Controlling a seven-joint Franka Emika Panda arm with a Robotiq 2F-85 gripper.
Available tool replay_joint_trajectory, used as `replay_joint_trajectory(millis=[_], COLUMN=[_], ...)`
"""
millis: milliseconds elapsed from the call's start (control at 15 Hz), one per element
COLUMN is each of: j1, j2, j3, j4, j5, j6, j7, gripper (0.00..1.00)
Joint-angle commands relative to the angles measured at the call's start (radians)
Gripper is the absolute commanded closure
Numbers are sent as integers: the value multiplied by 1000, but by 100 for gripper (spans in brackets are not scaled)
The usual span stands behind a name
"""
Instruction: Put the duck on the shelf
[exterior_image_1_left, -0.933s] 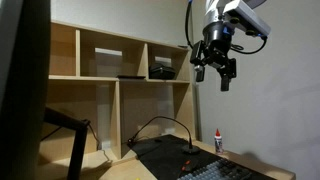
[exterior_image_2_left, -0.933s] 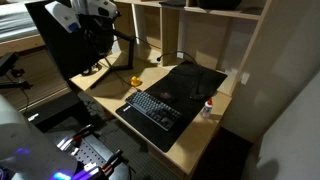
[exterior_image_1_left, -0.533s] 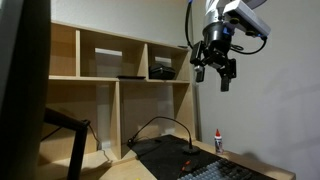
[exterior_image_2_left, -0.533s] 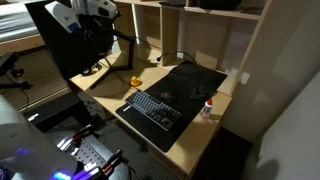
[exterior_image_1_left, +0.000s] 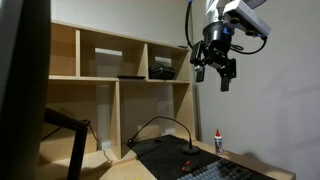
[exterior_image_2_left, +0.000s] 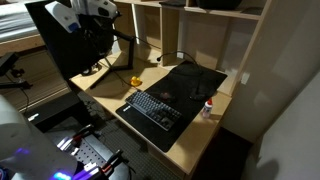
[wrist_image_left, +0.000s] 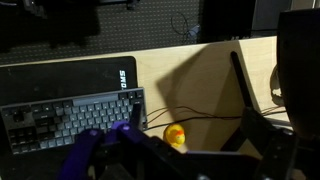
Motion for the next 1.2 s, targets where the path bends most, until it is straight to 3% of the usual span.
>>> replay_joint_trajectory(millis=[0, 67, 267, 600, 667, 933, 1000, 1133], j1=[-8, -17, -17, -74, -44, -55, -50, -51], j2=[9, 1, 1, -5, 1, 1, 9, 5], j3=[1, 14, 14, 74, 40, 58, 54, 58], j4=[19, 3, 3, -7, 3, 3, 20, 12], j5=[-7, 8, 8, -255, -189, -241, -242, -279], j6=[-68, -5, -5, 52, 18, 35, -36, -19], j7=[-45, -8, -8, 11, -3, 5, -12, -43], gripper=[0, 0, 0, 0, 0, 0, 0, 0])
